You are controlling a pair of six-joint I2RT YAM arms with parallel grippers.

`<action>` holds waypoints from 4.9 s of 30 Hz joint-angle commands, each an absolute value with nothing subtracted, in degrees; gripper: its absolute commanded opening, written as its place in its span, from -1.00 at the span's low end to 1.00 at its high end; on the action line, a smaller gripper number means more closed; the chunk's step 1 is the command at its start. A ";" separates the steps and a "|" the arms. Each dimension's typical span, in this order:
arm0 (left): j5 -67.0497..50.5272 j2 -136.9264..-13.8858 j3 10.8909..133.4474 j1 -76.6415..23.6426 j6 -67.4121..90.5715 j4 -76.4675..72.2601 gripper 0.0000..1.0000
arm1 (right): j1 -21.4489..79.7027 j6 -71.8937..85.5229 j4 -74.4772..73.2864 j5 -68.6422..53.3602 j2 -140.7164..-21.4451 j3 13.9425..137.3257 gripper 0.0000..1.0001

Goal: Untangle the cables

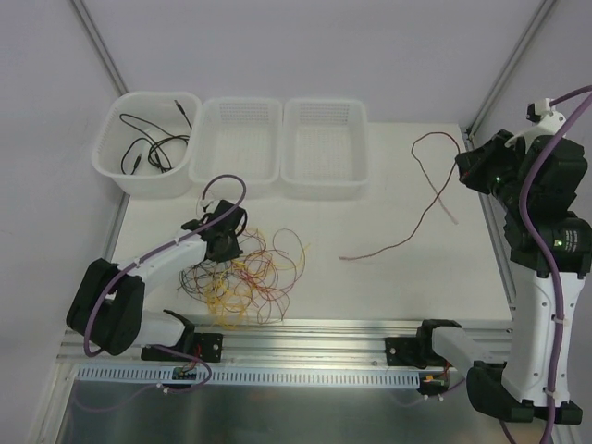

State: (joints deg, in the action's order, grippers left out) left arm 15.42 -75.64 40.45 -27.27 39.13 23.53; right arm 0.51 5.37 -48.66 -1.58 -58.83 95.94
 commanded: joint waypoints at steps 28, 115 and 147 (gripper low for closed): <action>12.56 -56.79 57.94 -23.64 14.15 33.58 0.98 | 10.28 12.22 -10.30 -13.46 -91.83 125.67 -0.99; 0.11 -62.13 51.42 -9.67 16.00 29.62 0.98 | 48.44 16.88 -27.15 19.42 -91.33 58.63 -0.99; 9.49 -82.60 64.77 -43.85 13.93 27.77 0.63 | 44.03 10.46 -34.28 18.46 -57.33 51.69 0.52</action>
State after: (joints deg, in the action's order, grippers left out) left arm 3.90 -77.93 62.24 -43.27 22.37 27.66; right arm 44.07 11.22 -35.81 19.42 -61.14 53.67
